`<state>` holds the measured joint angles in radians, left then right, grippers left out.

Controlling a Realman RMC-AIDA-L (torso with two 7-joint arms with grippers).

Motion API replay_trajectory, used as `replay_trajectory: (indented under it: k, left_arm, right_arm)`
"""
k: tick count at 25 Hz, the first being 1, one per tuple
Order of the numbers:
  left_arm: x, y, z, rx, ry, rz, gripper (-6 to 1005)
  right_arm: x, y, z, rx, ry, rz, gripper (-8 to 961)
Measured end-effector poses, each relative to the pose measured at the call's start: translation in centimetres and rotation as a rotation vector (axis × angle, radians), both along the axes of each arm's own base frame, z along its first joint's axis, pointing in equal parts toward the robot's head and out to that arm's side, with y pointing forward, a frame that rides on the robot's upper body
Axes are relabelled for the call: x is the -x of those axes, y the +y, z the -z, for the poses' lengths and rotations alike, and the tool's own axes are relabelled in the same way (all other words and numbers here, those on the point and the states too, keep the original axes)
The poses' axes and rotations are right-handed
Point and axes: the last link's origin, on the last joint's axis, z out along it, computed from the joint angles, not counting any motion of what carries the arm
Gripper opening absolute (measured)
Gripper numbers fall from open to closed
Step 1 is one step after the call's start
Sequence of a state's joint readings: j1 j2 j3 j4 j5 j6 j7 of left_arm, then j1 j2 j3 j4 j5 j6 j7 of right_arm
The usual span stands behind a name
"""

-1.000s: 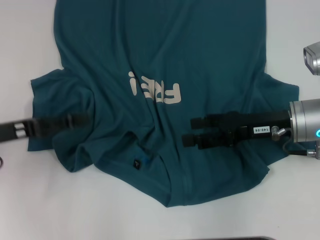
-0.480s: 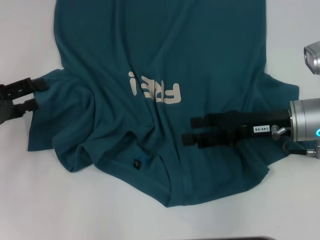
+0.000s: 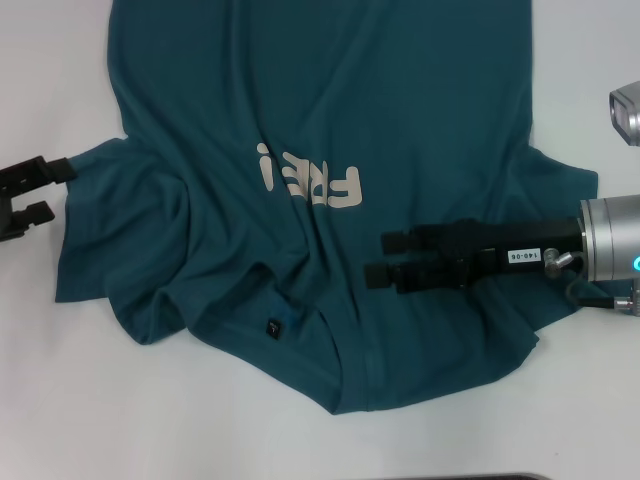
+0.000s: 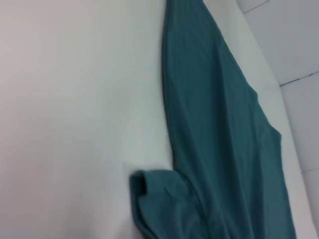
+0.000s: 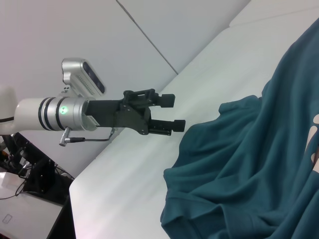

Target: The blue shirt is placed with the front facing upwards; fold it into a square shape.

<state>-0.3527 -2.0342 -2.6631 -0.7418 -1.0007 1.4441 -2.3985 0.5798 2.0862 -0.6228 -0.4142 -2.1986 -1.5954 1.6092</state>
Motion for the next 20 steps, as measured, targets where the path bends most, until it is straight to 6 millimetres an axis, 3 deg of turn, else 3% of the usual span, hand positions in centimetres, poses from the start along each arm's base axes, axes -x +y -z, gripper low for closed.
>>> replay_trajectory:
  k: [11,20]
  left_arm:
    - [0.3,0.1,1.3,0.02,0.0,-0.03,850]
    - [-0.6,1.1,2.7,0.068,0.013,-0.001,836]
  right_arm:
    - [-0.1,-0.1,0.0,0.001,0.001,0.004,910]
    - [-0.3,-0.3,0.0,0.0,0.001,0.012,908]
